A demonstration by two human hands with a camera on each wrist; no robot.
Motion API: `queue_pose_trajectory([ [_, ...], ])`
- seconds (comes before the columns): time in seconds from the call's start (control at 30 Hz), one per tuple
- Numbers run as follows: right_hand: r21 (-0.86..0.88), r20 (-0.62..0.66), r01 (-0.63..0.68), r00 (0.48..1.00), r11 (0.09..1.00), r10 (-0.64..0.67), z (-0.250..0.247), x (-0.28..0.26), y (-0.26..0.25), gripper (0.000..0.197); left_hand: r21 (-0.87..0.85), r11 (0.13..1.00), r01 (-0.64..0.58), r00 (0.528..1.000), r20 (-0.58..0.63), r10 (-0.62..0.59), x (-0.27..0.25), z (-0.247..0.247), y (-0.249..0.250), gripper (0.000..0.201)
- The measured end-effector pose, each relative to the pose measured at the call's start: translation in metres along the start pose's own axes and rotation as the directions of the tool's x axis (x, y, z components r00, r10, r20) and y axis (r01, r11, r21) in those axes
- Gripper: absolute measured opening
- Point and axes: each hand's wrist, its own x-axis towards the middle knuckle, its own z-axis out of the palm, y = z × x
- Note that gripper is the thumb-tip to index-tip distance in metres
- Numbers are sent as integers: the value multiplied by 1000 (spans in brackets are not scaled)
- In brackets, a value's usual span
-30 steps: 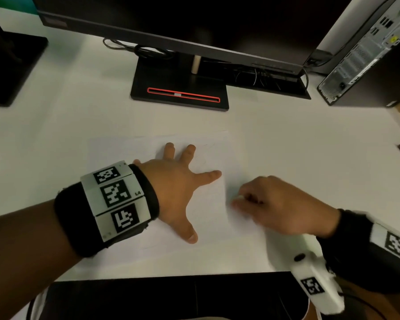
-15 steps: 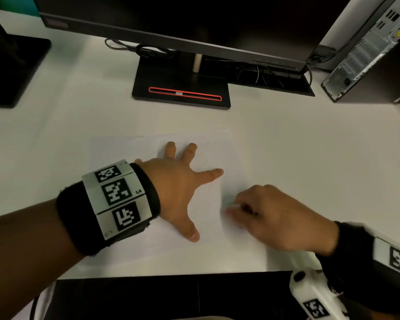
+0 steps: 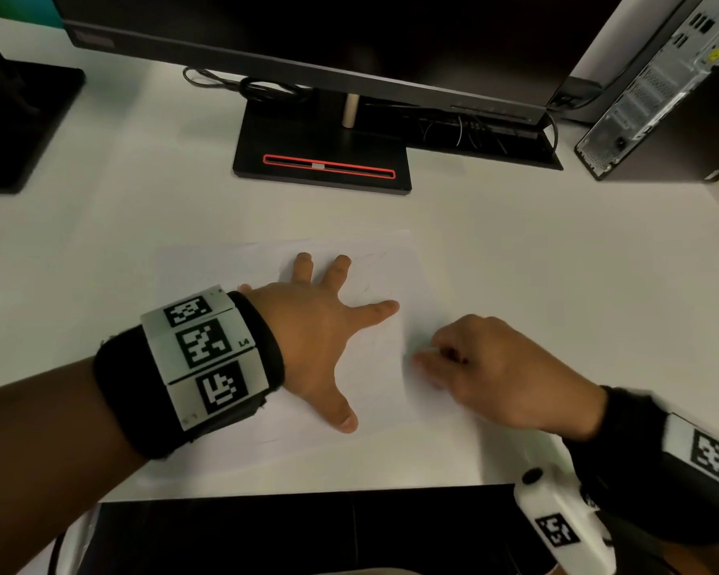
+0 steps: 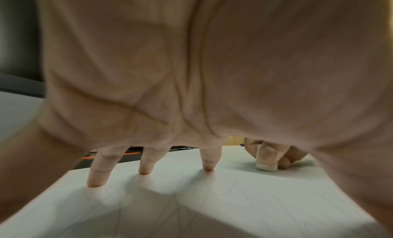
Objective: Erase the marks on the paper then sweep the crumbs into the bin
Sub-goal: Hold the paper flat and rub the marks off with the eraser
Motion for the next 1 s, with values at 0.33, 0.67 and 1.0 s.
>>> queue_pose_trajectory([
  [0.33, -15, 30, 47, 998, 999, -47, 7, -3, -8, 47, 3, 1000, 1, 1000, -10, -1, 0, 2, 0, 131],
  [0.67, -34, 75, 91, 993, 995, -88, 14, -8, -16, 48, 3, 1000, 4, 1000, -3, -4, -1, 1, 0, 132],
  [1.0, -23, 110, 79, 991, 997, -76, 14, -9, -20, 48, -3, 1000, 4, 1000, 0, -4, -1, 1, 1, 131],
])
